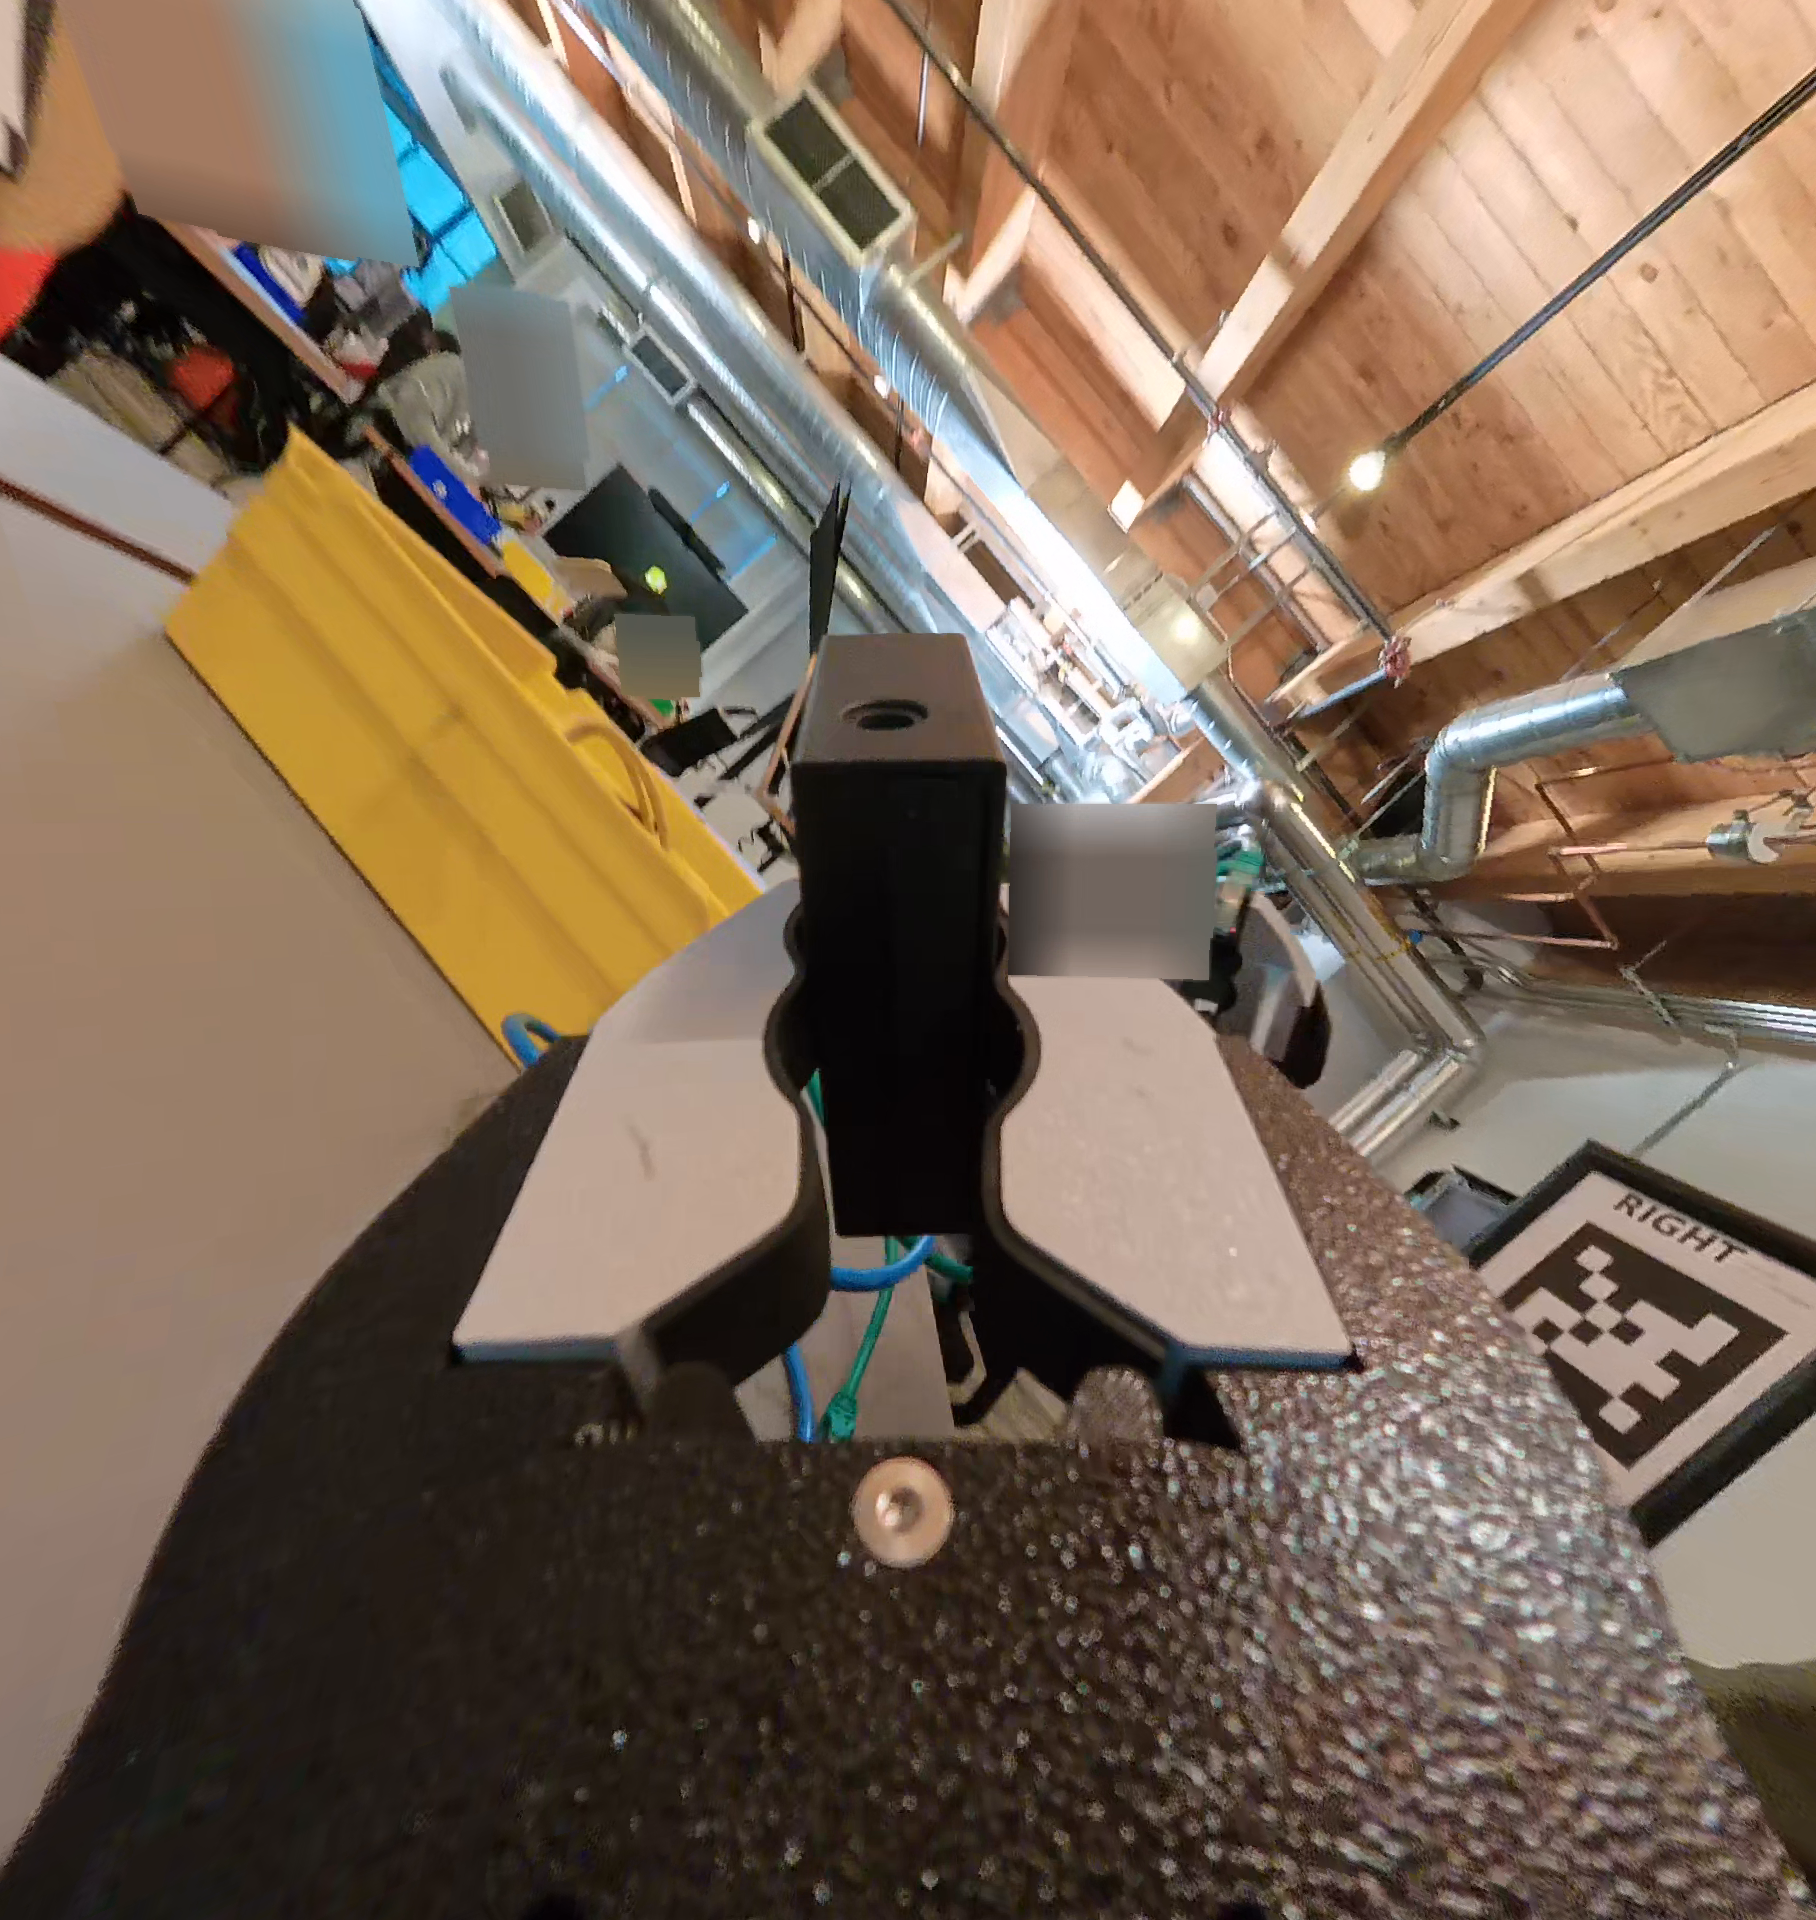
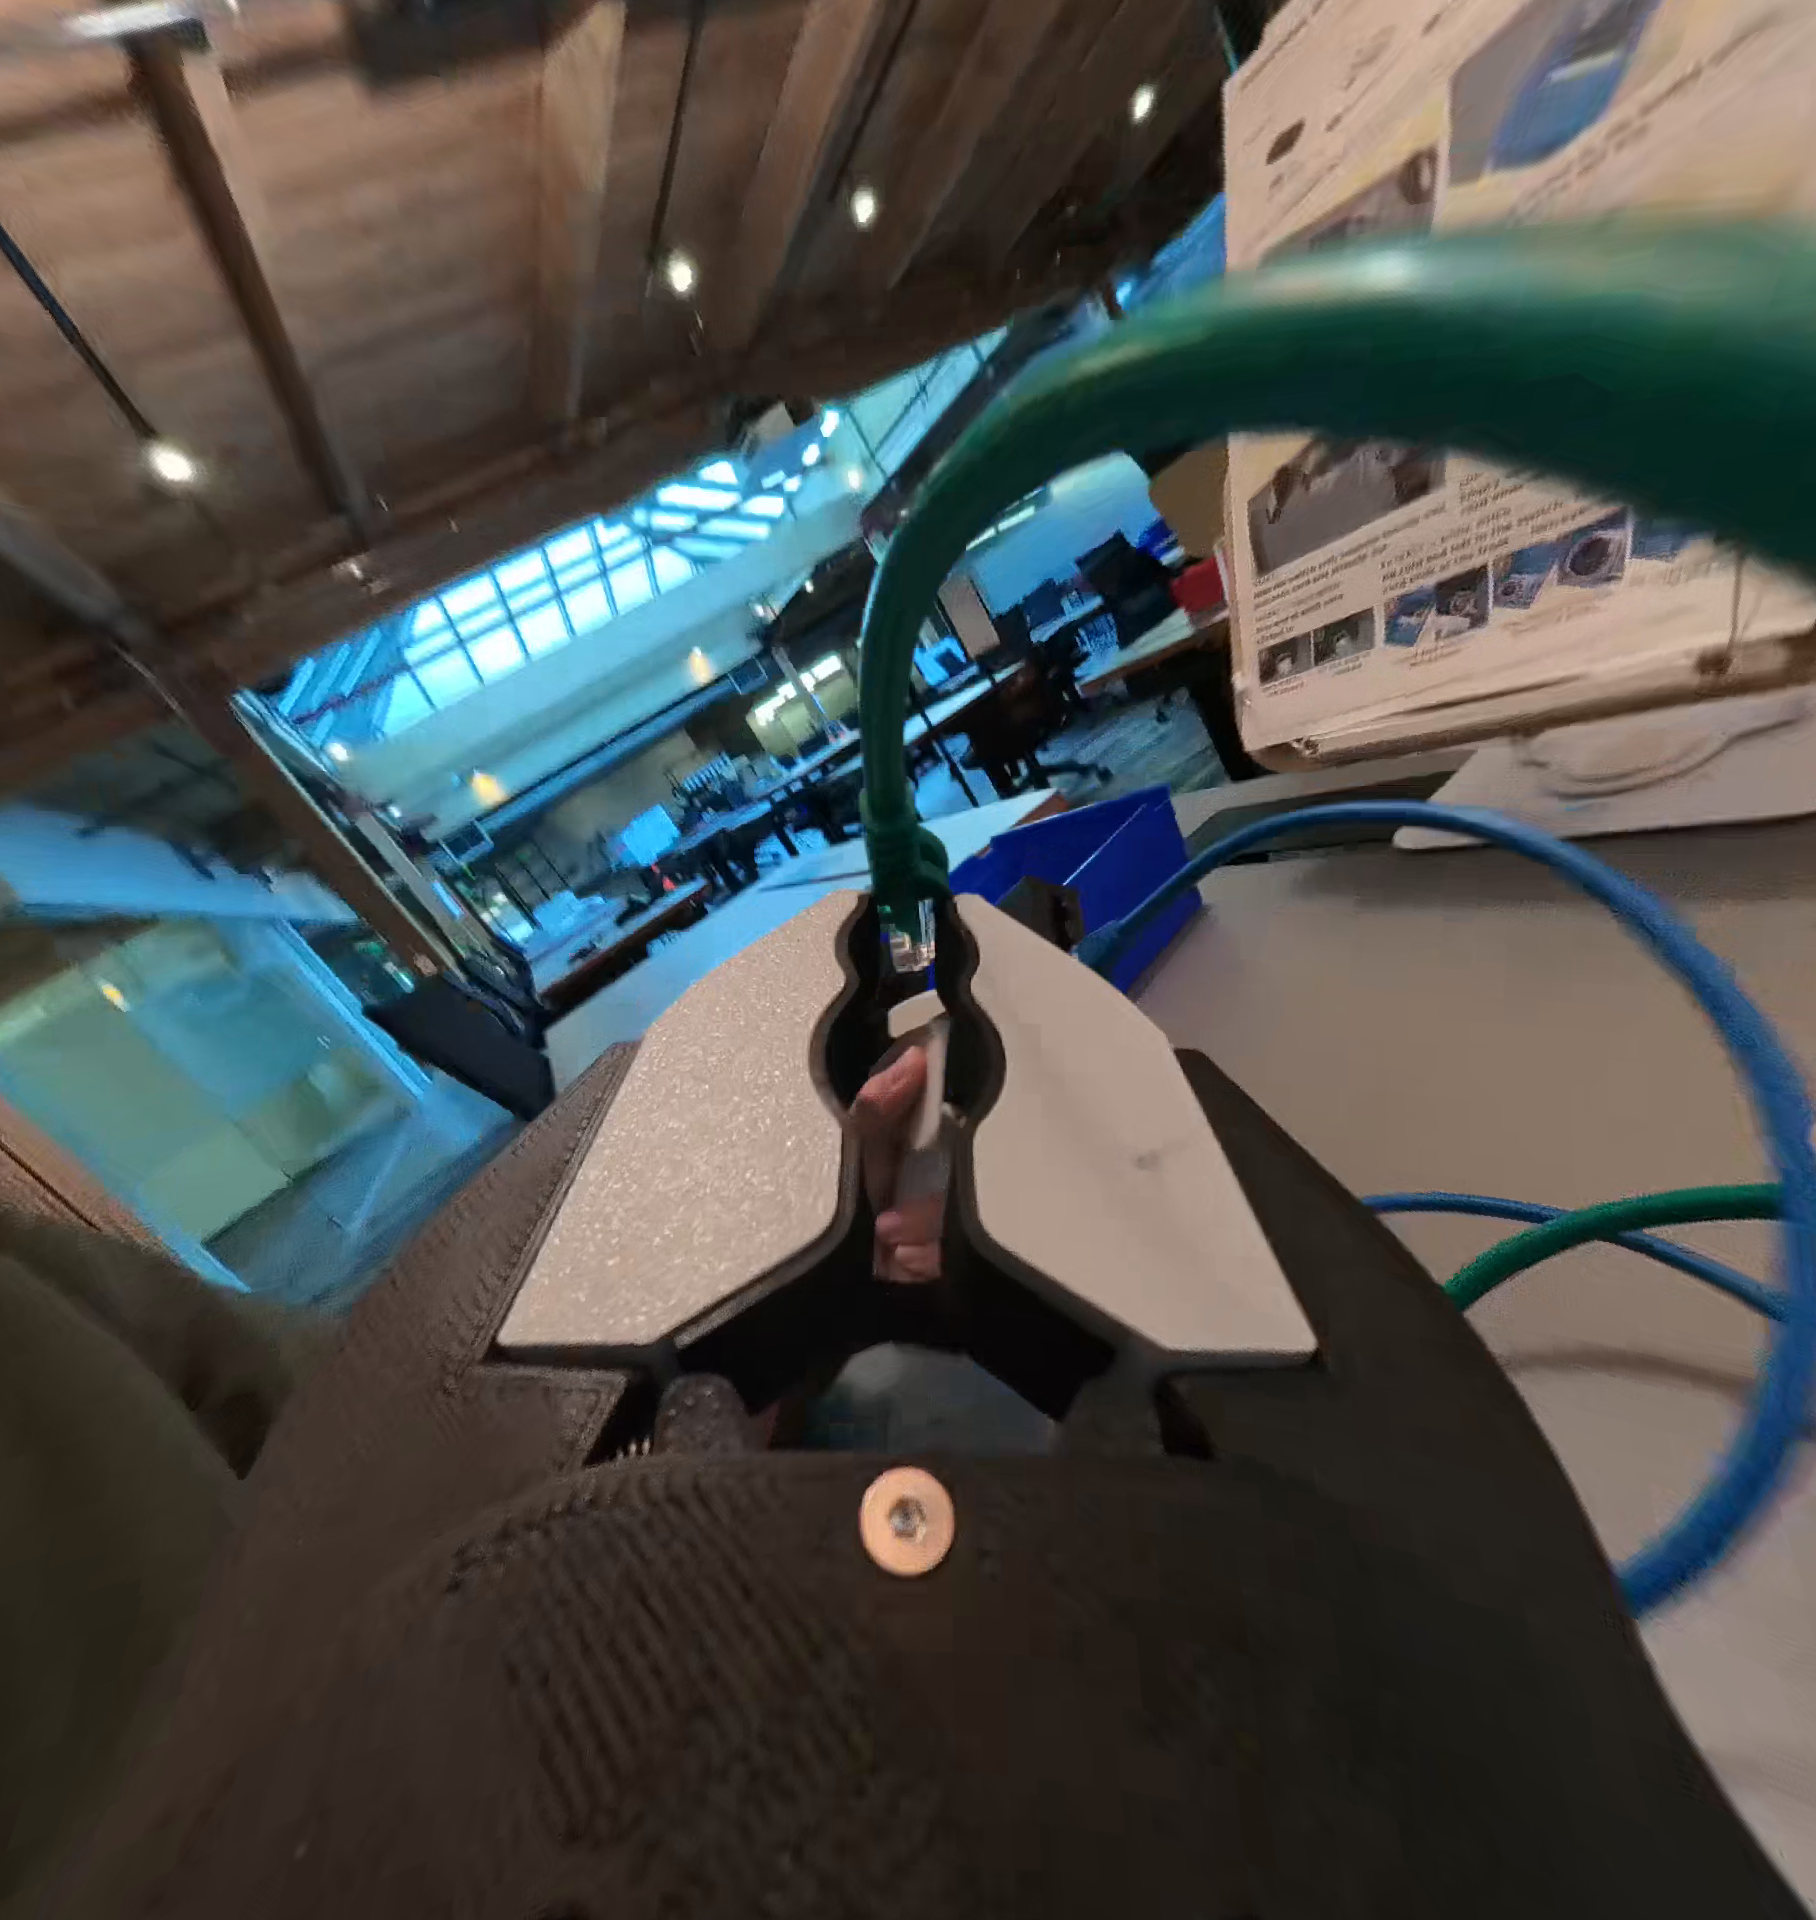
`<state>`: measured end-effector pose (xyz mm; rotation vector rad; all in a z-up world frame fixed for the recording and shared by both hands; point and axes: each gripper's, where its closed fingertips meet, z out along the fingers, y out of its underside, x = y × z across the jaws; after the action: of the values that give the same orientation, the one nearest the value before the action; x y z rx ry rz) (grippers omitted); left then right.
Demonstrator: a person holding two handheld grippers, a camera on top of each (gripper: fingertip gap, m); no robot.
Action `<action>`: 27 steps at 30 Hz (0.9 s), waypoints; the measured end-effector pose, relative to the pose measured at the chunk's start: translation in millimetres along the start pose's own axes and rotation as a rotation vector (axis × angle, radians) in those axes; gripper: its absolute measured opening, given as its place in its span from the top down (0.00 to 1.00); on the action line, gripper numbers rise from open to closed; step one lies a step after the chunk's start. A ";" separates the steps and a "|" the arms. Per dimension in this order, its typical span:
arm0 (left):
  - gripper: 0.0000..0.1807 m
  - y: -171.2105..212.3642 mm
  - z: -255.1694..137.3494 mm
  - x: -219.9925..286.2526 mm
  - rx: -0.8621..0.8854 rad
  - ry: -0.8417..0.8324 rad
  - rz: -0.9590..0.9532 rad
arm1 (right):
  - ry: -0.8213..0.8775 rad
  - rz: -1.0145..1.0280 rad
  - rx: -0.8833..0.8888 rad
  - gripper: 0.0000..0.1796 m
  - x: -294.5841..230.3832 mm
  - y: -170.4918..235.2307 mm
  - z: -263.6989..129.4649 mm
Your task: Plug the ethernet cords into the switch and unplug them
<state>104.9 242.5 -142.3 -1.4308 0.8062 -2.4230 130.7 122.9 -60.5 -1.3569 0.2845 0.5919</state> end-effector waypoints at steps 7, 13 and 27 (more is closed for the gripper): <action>0.84 -53.0 -22.9 26.0 0.166 0.030 0.072 | 0.047 -0.122 -0.105 0.93 4.3 -76.7 -5.1; 0.84 -53.7 -19.7 41.3 0.124 0.058 0.123 | 0.000 -0.156 -0.005 0.94 36.7 -153.3 9.4; 0.84 -41.0 -14.5 31.7 0.071 0.079 0.074 | 0.140 0.054 0.134 0.94 194.0 -112.5 4.6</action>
<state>80.2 267.4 -101.5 -1.2649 0.7680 -2.4394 351.5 161.6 -67.1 -1.2656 0.4678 0.5139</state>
